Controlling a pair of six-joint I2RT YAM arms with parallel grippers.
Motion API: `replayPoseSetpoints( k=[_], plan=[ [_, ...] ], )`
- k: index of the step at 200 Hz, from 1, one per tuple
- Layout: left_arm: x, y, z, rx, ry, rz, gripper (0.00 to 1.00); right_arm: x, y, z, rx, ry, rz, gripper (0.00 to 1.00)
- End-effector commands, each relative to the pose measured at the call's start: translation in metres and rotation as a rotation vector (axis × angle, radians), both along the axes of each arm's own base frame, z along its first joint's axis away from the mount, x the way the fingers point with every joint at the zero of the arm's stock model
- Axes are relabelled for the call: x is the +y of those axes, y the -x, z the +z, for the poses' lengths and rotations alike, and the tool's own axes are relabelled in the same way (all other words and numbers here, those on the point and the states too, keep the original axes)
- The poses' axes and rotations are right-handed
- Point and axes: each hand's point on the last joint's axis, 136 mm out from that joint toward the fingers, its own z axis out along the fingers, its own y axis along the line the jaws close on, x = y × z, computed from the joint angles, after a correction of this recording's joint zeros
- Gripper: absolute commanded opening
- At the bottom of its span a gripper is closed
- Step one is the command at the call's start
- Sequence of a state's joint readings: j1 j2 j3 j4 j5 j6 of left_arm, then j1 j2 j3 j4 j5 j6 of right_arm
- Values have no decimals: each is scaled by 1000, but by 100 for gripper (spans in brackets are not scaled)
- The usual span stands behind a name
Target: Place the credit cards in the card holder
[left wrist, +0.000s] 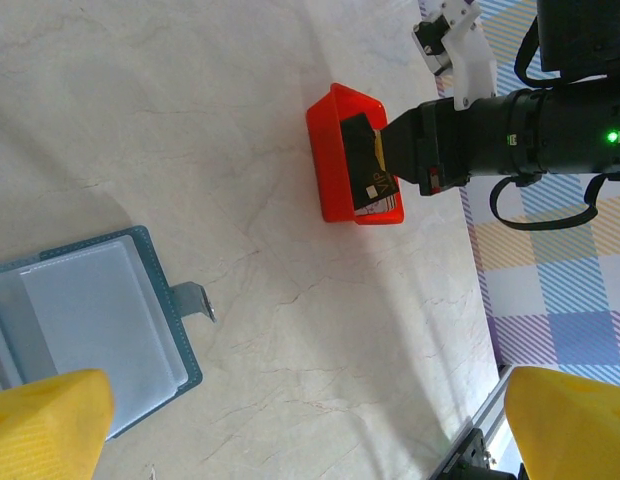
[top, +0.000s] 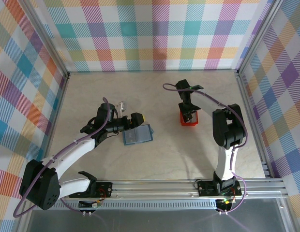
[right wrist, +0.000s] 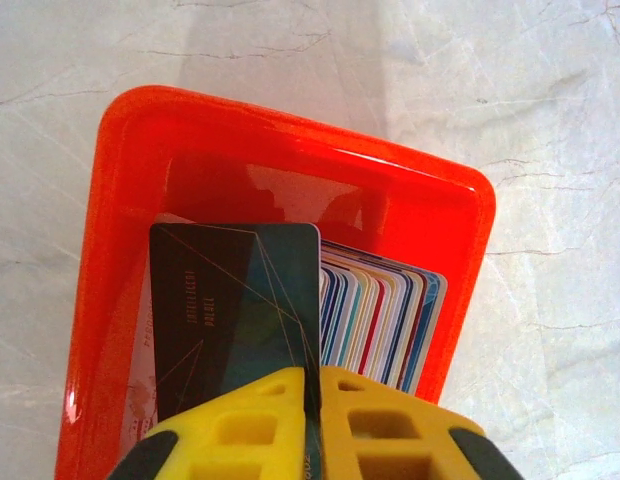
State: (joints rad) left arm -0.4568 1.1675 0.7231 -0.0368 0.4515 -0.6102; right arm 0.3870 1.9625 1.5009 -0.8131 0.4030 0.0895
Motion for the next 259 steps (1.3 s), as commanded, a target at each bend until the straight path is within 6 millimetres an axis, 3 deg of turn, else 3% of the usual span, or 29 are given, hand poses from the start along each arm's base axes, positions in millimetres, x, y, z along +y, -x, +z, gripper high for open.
replayPoseSetpoints(
  k=[1,26,81,116,190,226,259],
  plan=[
    [-7,0,16,-44,1,-27,100,3,-1,15,-30,-27,-2,6],
    [-8,0,16,-47,0,-26,100,6,-1,18,-30,-51,-5,0],
    [-6,2,14,-44,-8,-21,100,19,3,26,-25,-157,-20,0],
    [-6,1,15,-49,-10,-22,100,30,5,39,-36,-263,-38,0],
    [-9,2,22,-63,9,-36,95,32,8,75,-88,-365,-59,0],
    [-15,2,31,-66,48,-40,95,33,11,106,-141,-420,-69,0],
    [-32,1,54,-68,128,-67,90,49,24,170,-241,-594,-46,0]
  ],
)
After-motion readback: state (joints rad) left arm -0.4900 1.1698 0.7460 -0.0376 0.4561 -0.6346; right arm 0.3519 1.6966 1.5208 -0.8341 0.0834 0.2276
